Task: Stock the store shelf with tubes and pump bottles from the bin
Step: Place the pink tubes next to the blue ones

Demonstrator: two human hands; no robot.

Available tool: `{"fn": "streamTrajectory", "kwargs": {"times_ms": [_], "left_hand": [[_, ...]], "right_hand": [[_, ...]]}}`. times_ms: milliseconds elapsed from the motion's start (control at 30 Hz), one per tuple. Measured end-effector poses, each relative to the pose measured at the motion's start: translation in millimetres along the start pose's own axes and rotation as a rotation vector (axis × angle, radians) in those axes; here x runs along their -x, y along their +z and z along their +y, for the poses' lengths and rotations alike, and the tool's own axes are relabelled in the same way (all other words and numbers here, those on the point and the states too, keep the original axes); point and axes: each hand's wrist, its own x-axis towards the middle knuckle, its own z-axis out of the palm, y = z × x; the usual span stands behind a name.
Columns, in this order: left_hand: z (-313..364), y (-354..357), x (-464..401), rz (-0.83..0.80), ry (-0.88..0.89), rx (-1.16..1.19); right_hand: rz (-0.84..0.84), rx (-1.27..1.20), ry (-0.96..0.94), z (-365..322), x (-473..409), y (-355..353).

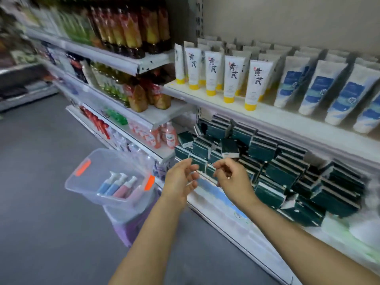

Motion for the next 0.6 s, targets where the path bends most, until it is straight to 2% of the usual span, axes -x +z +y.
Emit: {"fn": "streamTrajectory", "kwargs": {"times_ms": [267, 467, 600], "left_hand": [[52.1, -124.4, -51.5, 0.127, -0.017, 0.059], [70.1, -213.6, -92.2, 0.287, -0.023, 0.031], [74.3, -259.0, -122.3, 0.382, -0.06, 0.023]], "right_hand": [[-0.161, -0.01, 0.037, -18.7, -46.6, 141.4], [-0.269, -0.091, 0.187, -25.9, -57.6, 225.4], [-0.411, -0.08, 0.28, -25.2, -79.3, 264.7]]}}
